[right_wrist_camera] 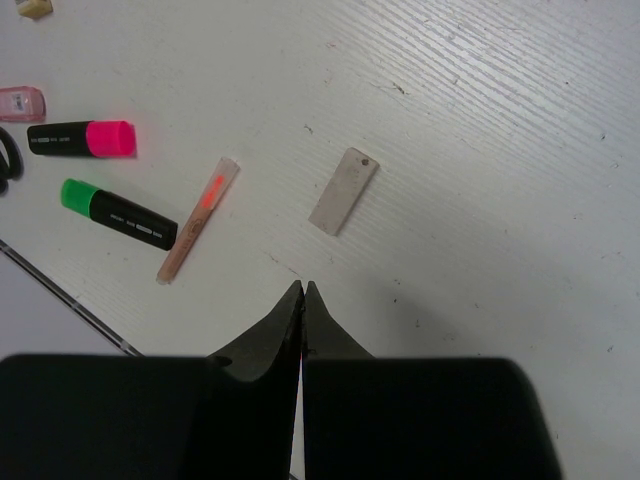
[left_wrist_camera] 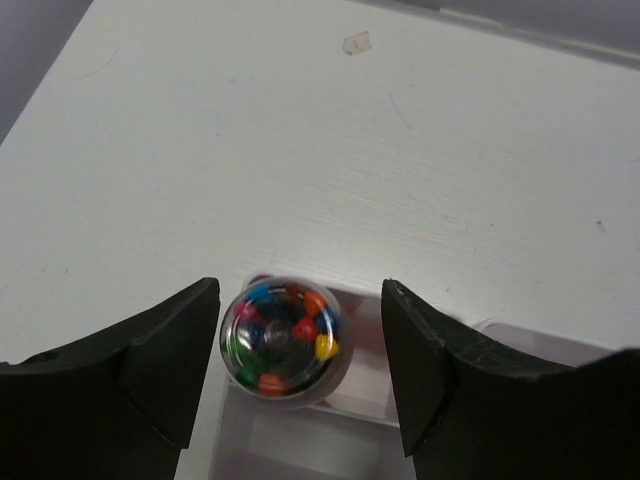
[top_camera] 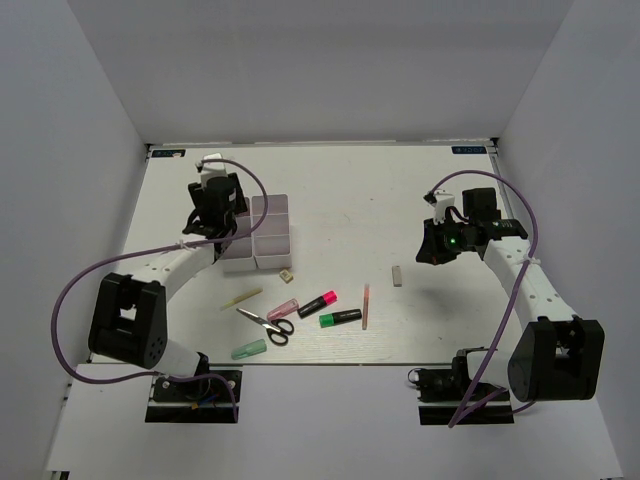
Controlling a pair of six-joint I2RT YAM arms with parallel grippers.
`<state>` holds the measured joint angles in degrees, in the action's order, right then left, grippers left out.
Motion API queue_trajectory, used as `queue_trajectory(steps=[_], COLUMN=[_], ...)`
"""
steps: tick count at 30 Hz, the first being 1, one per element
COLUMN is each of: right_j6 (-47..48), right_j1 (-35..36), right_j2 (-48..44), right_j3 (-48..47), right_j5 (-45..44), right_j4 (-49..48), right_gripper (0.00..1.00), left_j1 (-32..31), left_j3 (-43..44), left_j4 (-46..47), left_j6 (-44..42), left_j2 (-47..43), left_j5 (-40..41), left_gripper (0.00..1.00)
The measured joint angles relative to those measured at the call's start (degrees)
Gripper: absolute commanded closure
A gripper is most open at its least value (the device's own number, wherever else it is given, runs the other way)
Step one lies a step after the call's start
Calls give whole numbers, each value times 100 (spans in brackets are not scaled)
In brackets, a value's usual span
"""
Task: Sort the stationery into containers
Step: Place the stationery into the container, then grab a piece of stationery with the right arm
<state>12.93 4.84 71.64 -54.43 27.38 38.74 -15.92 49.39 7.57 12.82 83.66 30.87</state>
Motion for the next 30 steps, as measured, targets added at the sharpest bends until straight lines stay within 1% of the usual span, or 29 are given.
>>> queue_trajectory(steps=[1,7,8,9,10,11,12,14,15,16,17,18,19,20,21,22,23,24,25,26,27,28,29,30], right_j6=[0,4,7,15,4,33,52,157,229,306,424,579,754,975,1161,1495,1821,2142,2472,2865,3246,3576,3882,4175], right_j1=[0,0,0,0,0,0,0,0,0,0,0,0,4,7,17,37,92,166,258,367,511,643,822,1025], right_j2=[0,0,0,0,0,0,0,0,0,0,7,31,81,155,256,389,514,660,802,949,1102,1246,1381,1497], right_j3=[0,0,0,0,0,0,-2,-11,-20,-24,-31,-61,-111,-181,-267,-367,-459,-577,-688,-815,-960,-1086,-1215,-1316], right_j5=[0,2,2,4,11,17,37,94,192,304,476,699,918,1182,1497,1794,2033,2234,2387,2500,2581,2636,2677,2656], right_j4=[0,0,0,0,4,17,33,83,131,175,225,310,428,570,752,977,1189,1419,1633,1818,1993,2127,2212,2245], right_gripper=[100,100,100,81,49,15,10,10,10,16,52,76,98,100,100,100,84,52,41,30,23,19,18,18], left_j1=[0,2,2,2,2,2,2,11,7,7,7,7,7,7,7,11,22,39,59,79,109,149,201,280], left_j3=[103,627,678,706,728,767,824,1016,1143,1248,1425,1655,1910,2100,2221,2273,2234,2092,1875,1674,1419,1174,929,693], left_j4=[-24,-162,-195,-236,-302,-450,-643,-1239,-1598,-1893,-2317,-2793,-3254,-3630,-3958,-4282,-4548,-4824,-5045,-5237,-5410,-5497,-5600,-5654], left_j6=[0,-46,-33,0,48,85,114,109,142,179,247,317,437,470,490,511,522,507,492,431,396,396,396,426], left_j2=[0,0,-2,-11,-33,-72,-127,-345,-527,-704,-907,-1075,-1233,-1362,-1478,-1631,-1786,-1967,-2144,-2280,-2404,-2490,-2544,-2566], left_j5=[-4,-28,-37,-59,-94,-184,-271,-702,-966,-1261,-1633,-1961,-2422,-2809,-3134,-3526,-3845,-4166,-4439,-4605,-4747,-4868,-4994,-5119], left_gripper=[21,21,30,45,71,93,100,100,97,82,60,34,26,19,15,15,18,64,89,100,100,99,86,61])
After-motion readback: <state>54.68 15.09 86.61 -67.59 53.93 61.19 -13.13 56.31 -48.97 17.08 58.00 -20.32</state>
